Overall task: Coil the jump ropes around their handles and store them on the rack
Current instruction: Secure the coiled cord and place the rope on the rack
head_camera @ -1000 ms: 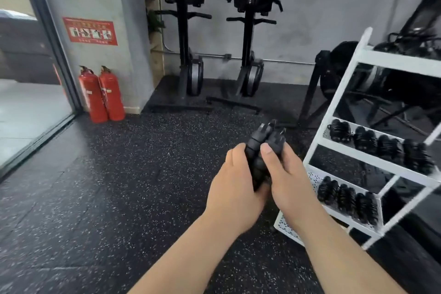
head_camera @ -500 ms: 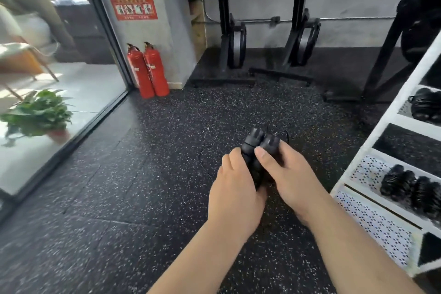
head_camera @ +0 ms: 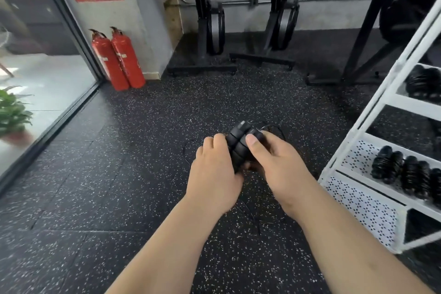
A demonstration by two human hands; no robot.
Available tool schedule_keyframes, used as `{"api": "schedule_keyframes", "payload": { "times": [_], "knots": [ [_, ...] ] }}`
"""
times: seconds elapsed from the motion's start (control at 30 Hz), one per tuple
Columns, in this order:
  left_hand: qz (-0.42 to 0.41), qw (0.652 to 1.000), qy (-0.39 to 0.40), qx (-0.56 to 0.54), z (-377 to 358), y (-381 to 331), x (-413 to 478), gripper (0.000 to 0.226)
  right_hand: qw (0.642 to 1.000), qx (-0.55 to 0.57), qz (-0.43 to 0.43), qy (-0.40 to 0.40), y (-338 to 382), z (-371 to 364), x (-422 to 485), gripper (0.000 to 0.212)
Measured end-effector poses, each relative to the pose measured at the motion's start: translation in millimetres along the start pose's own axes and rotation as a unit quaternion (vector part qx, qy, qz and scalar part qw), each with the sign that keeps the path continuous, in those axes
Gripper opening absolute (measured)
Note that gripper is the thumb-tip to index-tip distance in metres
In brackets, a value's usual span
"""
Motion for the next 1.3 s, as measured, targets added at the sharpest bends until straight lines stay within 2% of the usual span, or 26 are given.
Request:
{"api": "schedule_keyframes", "payload": {
  "times": [0.1, 0.23, 0.3, 0.37, 0.47, 0.5, 0.57, 0.63, 0.7, 0.73, 0.83, 0.9, 0.97, 1.0, 1.07, 1.13, 1.2, 1.3],
  "knots": [
    [-0.006, 0.999, -0.033, 0.021, 6, 5, 1, 0.049, 1.000, 0.010, -0.009, 0.000, -10, -11, -4, 0.022],
    [-0.019, 0.999, -0.031, 0.041, 10, 6, -3, 0.049, 0.999, -0.003, -0.025, 0.021, -13, -15, -8, 0.027],
    [-0.028, 0.997, -0.037, 0.069, 16, 9, -4, 0.048, 0.996, -0.082, -0.016, 0.031, -6, -10, -8, 0.037],
    [-0.040, 0.989, -0.058, 0.130, 28, 15, -3, 0.053, 0.979, -0.203, 0.019, -0.005, 8, 9, -7, 0.047],
    [-0.045, 0.982, -0.076, 0.166, 43, 28, 0, 0.060, 0.925, -0.342, 0.132, -0.099, 38, 36, -9, 0.030],
    [-0.058, 0.982, -0.074, 0.161, 44, 27, -1, 0.061, 0.909, -0.375, 0.159, -0.083, 40, 32, -12, 0.032],
    [-0.107, 0.982, -0.057, 0.145, 40, 17, -7, 0.060, 0.897, -0.402, 0.184, 0.004, 31, 11, -19, 0.044],
    [-0.141, 0.981, -0.040, 0.129, 34, 9, -15, 0.059, 0.914, -0.367, 0.158, 0.066, 18, -3, -24, 0.039],
    [-0.121, 0.986, -0.025, 0.110, 32, 10, -19, 0.056, 0.944, -0.303, 0.108, 0.075, 9, -5, -22, 0.033],
    [-0.101, 0.990, -0.015, 0.098, 31, 13, -20, 0.052, 0.948, -0.294, 0.104, 0.071, 8, -5, -20, 0.032],
    [-0.059, 0.994, 0.006, 0.092, 29, 16, -22, 0.036, 0.939, -0.315, 0.129, 0.055, 16, -2, -14, 0.035],
    [-0.033, 0.997, -0.001, 0.076, 31, 20, -18, 0.028, 0.944, -0.300, 0.118, 0.065, 15, 2, -7, 0.043],
    [0.042, 0.999, -0.010, 0.002, 35, 39, -10, 0.023, 0.957, -0.267, 0.094, 0.067, 13, 13, 3, 0.047],
    [0.093, 0.994, -0.023, -0.055, 39, 53, -4, 0.021, 0.960, -0.259, 0.090, 0.064, 15, 19, 8, 0.042],
    [0.203, 0.958, -0.070, -0.188, 47, 86, 4, 0.021, 0.957, -0.266, 0.098, 0.057, 20, 30, 16, 0.032],
    [0.284, 0.904, -0.098, -0.304, 45, 109, 4, 0.025, 0.952, -0.281, 0.111, 0.053, 23, 34, 20, 0.032],
    [0.336, 0.856, -0.062, -0.388, 29, 107, -1, 0.029, 0.946, -0.299, 0.118, 0.051, 22, 31, 21, 0.034],
    [0.386, 0.752, 0.036, -0.532, -10, 76, -17, 0.036, 0.930, -0.346, 0.111, 0.047, 7, 17, 25, 0.035]
  ]
}}
Point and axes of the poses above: each hand's wrist, its own x-axis towards the middle knuckle, its own z-axis out of the back of the hand, y = z × x, the point moved 10 cm from there along x, towards the middle knuckle, and after that the axes turned 8 degrees about -y, right-handed, at the moved point
